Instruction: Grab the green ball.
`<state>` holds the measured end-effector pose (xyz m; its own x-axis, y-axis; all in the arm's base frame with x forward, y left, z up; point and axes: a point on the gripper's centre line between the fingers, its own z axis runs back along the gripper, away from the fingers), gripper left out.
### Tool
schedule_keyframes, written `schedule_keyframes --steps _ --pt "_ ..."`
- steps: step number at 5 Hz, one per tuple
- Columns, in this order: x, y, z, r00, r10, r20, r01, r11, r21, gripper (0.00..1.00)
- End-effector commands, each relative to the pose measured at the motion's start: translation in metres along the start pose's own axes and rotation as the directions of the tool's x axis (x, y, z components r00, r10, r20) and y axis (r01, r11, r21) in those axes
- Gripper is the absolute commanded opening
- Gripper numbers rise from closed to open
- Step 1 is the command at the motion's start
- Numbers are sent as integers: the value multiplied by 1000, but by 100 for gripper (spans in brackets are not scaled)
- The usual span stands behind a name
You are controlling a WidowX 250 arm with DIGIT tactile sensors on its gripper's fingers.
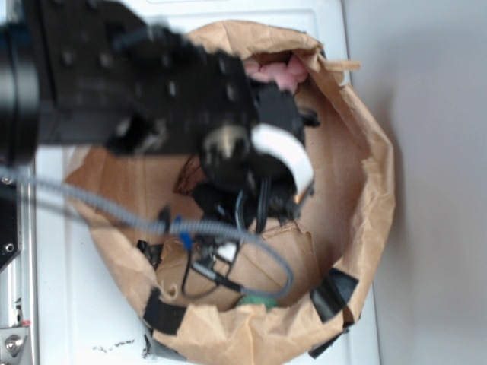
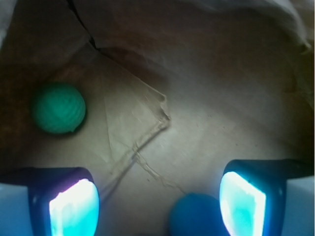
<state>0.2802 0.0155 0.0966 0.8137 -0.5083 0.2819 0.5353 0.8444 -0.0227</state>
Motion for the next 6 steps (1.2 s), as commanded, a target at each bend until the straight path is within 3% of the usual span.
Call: schedule_keyframes --steps 1,2,4,6 --pt "-18 20 1 988 -147 52 147 989 11 100" --pt "-15 5 -12 973 -228 33 230 970 -76 100" --pt "-6 -38 -19 954 -298 41 300 940 -161 100" --pt "16 -68 -28 947 -299 118 317 932 -177 100"
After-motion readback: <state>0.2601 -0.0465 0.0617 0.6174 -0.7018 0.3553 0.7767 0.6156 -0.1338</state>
